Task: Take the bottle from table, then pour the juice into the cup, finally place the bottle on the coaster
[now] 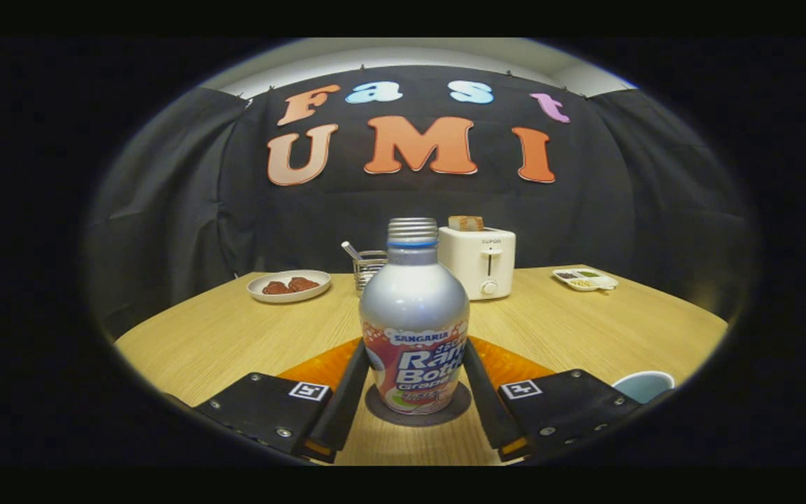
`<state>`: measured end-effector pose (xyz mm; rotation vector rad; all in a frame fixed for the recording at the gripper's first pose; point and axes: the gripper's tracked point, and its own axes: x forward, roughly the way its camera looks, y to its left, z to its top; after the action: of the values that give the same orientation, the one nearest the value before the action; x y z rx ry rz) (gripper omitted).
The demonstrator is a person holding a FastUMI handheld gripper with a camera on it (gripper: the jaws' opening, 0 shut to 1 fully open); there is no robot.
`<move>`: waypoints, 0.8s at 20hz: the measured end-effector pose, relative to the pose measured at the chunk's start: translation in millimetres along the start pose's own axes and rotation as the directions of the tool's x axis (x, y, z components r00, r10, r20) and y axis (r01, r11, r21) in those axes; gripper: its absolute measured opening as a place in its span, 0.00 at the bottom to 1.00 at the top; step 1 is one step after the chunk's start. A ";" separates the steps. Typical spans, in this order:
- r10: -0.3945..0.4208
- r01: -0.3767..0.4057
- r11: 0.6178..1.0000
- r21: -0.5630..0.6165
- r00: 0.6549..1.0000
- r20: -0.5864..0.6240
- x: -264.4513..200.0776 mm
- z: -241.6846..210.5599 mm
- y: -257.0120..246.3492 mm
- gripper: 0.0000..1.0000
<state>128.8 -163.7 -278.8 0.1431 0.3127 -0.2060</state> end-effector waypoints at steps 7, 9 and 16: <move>0.010 -0.011 0.999 0.030 1.000 0.029 -13.1 8.1 0.9 0.98; 0.003 -0.005 0.999 0.035 0.998 0.060 -26.2 17.0 -3.6 0.97; 0.046 -0.060 0.996 0.060 0.977 0.207 -107.2 71.4 3.5 0.97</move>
<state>50.4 -153.4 -177.0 0.1933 0.0959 -0.1768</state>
